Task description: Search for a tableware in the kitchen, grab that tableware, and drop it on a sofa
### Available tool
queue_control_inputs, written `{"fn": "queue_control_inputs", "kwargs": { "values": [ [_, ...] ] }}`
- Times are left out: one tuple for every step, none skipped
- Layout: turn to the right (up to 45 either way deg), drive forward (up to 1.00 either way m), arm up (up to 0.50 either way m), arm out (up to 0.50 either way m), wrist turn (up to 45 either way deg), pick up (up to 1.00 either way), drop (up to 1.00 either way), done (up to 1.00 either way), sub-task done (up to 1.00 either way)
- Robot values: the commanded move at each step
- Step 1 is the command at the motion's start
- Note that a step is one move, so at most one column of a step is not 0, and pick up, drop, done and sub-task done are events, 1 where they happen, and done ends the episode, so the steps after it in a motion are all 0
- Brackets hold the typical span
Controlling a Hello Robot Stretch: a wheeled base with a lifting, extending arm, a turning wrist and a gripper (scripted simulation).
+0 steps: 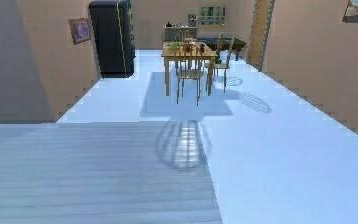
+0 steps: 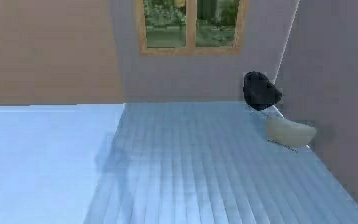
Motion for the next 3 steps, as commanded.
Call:
{"fn": "queue_control_inputs", "kwargs": {
  "values": [
    [0.0, 0.60, 0.00, 0.00, 0.0, 0.00, 0.00, 0.00, 0.00],
    [-12.0, 0.00, 0.00, 0.00, 0.0, 0.00, 0.00, 0.00, 0.00],
    [0.0, 1.00, 0.00, 0.00, 0.0, 0.00, 0.00, 0.00, 0.00]
  ]
}}
